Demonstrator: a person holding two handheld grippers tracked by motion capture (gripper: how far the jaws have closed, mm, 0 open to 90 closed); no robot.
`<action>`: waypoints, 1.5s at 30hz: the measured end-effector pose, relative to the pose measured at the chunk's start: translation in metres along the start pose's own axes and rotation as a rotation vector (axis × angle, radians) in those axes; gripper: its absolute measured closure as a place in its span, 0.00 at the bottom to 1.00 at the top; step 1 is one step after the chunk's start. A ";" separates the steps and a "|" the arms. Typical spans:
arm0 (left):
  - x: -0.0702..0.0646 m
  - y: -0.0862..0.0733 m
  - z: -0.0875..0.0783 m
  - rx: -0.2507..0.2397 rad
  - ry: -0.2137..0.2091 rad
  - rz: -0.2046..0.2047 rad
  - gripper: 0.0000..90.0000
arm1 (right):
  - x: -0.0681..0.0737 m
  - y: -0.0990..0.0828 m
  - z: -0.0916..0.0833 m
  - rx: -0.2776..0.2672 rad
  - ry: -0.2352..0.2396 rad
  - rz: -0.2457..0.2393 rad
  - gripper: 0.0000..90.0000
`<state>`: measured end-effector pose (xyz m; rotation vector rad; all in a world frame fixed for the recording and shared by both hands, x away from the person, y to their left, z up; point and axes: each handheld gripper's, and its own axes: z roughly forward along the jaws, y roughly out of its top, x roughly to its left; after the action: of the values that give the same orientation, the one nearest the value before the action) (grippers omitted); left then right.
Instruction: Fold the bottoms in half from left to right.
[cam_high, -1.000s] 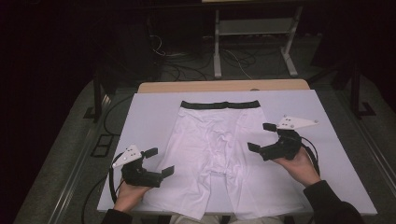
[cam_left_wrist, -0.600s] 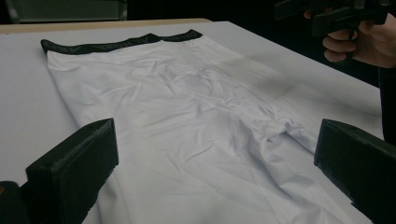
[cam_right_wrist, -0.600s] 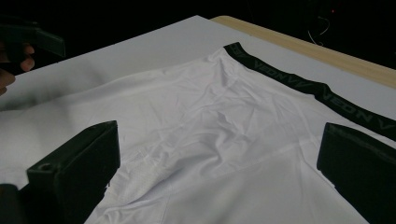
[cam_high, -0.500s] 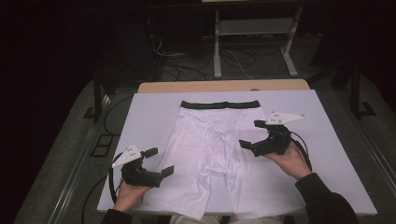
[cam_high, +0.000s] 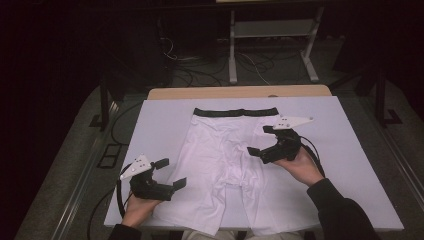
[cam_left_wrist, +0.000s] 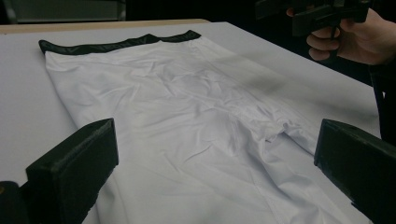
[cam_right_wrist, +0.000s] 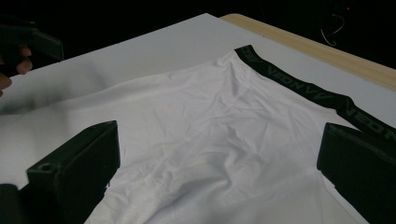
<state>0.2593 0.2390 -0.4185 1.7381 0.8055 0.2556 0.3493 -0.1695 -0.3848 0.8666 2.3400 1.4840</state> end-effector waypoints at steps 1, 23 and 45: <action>0.000 0.000 0.000 -0.001 0.000 -0.001 0.00 | 0.000 0.001 0.001 -0.001 0.003 0.003 0.00; 0.000 0.000 0.000 -0.003 -0.008 -0.002 0.00 | -0.002 0.030 0.020 -0.021 0.015 -0.009 0.00; 0.000 0.000 0.000 -0.005 -0.010 -0.003 0.00 | -0.017 0.057 0.042 -0.010 0.001 -0.005 0.00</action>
<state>0.2591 0.2391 -0.4182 1.7317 0.7997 0.2470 0.4036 -0.1307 -0.3552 0.8565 2.3323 1.4932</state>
